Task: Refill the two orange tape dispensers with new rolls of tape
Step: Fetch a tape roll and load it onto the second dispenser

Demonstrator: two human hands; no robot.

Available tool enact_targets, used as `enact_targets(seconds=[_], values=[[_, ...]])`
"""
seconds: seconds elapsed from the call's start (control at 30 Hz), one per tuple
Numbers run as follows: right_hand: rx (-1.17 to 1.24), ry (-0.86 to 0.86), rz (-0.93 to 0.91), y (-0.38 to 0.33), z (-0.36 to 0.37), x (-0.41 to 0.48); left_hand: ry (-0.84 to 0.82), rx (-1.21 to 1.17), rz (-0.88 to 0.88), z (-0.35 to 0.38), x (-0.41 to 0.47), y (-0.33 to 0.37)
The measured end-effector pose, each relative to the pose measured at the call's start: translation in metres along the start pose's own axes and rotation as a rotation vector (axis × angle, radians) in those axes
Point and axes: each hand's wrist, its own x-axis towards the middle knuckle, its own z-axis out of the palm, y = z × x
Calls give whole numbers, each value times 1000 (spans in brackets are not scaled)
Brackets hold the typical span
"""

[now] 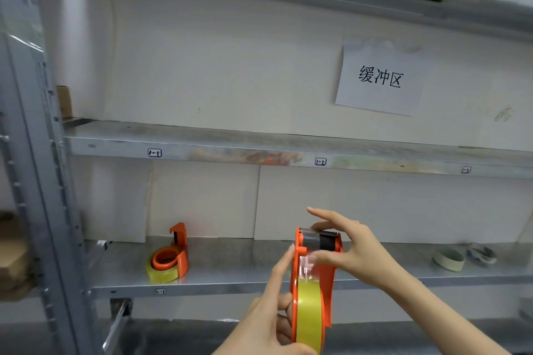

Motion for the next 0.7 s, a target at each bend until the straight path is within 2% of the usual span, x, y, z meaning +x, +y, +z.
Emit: enact_targets(seconds=[0.17, 0.43, 0.7], values=[[14, -62, -43, -5, 0, 1, 5, 43, 11, 1, 0, 3], [-20, -113, -14, 1, 2, 4, 23, 41, -47, -4, -2, 6], [-36, -278, -18, 14, -3, 3, 13, -15, -54, -9, -8, 6]])
